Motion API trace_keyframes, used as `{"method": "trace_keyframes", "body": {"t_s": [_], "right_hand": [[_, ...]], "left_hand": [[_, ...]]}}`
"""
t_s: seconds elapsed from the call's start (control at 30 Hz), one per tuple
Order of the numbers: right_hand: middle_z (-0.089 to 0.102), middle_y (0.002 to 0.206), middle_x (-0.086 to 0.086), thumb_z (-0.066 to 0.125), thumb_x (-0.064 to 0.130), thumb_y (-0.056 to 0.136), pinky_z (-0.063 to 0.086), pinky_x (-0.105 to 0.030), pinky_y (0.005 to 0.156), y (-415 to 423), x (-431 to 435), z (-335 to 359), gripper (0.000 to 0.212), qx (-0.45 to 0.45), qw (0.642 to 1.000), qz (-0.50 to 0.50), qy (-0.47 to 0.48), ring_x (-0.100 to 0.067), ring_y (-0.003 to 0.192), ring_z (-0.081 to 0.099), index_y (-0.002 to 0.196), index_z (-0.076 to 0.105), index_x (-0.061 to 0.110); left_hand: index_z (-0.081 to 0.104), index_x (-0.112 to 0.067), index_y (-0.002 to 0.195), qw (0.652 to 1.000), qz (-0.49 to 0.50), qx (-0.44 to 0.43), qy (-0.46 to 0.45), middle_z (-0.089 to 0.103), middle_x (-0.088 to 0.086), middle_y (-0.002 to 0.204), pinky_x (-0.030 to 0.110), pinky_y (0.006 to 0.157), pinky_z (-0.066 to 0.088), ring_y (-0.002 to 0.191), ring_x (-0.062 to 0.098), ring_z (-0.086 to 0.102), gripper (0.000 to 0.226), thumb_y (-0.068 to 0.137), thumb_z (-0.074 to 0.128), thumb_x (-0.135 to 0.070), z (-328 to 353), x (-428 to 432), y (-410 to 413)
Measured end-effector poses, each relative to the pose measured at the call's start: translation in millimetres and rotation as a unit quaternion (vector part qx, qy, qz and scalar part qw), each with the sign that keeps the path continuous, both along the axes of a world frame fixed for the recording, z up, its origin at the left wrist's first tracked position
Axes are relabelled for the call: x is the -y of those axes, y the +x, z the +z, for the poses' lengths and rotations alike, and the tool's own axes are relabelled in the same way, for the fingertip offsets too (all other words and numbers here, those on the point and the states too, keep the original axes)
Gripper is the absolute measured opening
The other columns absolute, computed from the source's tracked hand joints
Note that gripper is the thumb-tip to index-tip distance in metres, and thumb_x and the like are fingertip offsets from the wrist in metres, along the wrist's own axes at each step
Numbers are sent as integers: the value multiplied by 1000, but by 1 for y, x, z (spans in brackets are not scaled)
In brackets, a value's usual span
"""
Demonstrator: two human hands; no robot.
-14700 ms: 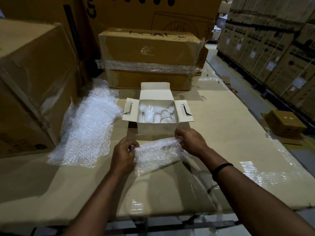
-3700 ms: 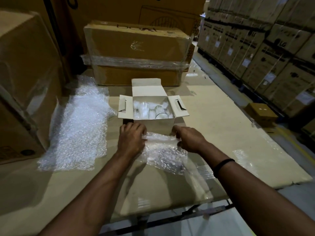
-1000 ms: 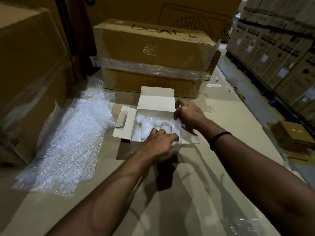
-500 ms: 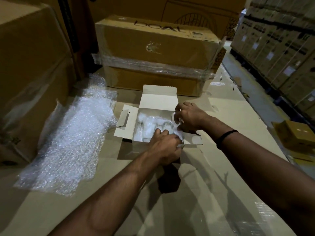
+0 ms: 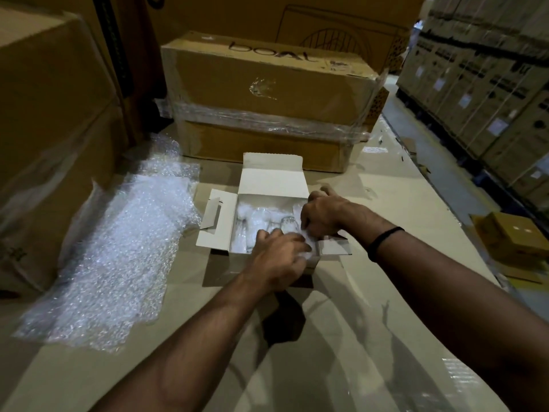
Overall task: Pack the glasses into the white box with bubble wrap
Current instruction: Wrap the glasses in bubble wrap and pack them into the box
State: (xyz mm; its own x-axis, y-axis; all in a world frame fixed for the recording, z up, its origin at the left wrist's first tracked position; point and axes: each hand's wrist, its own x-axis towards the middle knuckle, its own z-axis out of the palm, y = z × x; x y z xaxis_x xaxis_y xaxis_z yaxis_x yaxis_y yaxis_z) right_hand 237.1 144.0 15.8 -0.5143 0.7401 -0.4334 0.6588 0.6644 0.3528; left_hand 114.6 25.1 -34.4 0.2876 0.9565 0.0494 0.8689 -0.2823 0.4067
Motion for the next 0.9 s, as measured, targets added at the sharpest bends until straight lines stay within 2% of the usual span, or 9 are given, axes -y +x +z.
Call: {"method": "trace_keyframes", "body": {"t_s": [0.07,0.23,0.33,0.43,0.53,0.67,0.73,0.9], "right_hand": [[51,139,12,57,38,82,-2,-59,116,3,0,4,45,0,999,-25,-35,-19,143,21,127,59,39],[22,159,9,55,56,86,-8,-63,113,5,-1,4,46,34,999,-16,-29,-23,149,2,130,55,46],[27,157,6,57,58,85,-9,-64,113,0,2,1,44,40,999,-20,-24,-25,149,4,127,58,44],[29,156,5,59,55,86,-10,-65,113,-4,3,0,45,43,998,-25,-29,-26,149,3,128,59,38],[31,156,6,60,55,85,-10,-66,111,-2,1,-2,46,41,998,-22,-29,-26,149,4,127,61,36],[27,158,8,56,60,85,-10,-66,111,3,-2,-4,46,42,998,-33,-33,-25,149,3,127,60,40],[25,158,8,56,60,86,-11,-66,111,3,-3,-4,46,47,997,-37,-38,-25,149,1,128,59,41],[32,155,6,59,59,83,-11,-68,109,-6,-1,-10,48,71,997,-24,-19,-27,149,3,128,59,40]], "left_hand": [[68,-34,117,997,34,18,60,52,-7,132,36,90,22,116,18,40,47,85,36,-46,-5,1,-8],[66,-39,118,998,48,-42,9,39,-4,144,44,103,18,128,22,28,36,92,43,-45,-1,0,-2],[71,-34,109,996,64,-63,-24,29,-1,152,48,107,13,134,24,23,36,93,40,-43,7,-6,2],[72,-32,105,993,52,-96,-53,31,-2,154,49,108,14,135,26,25,37,92,40,-45,12,-11,4],[70,-37,113,990,35,-126,-59,34,-2,153,52,108,14,133,27,30,42,94,35,-51,14,-12,0],[56,-50,129,980,22,-191,-59,29,-2,157,57,113,5,138,30,28,51,93,24,-69,14,-9,-16],[53,-50,131,979,21,-189,-72,27,-1,158,58,114,5,140,31,26,55,92,22,-73,13,-8,-20],[53,-48,132,984,37,-130,-111,16,-1,162,58,116,2,144,31,15,50,95,25,-67,9,-8,-12]]}}
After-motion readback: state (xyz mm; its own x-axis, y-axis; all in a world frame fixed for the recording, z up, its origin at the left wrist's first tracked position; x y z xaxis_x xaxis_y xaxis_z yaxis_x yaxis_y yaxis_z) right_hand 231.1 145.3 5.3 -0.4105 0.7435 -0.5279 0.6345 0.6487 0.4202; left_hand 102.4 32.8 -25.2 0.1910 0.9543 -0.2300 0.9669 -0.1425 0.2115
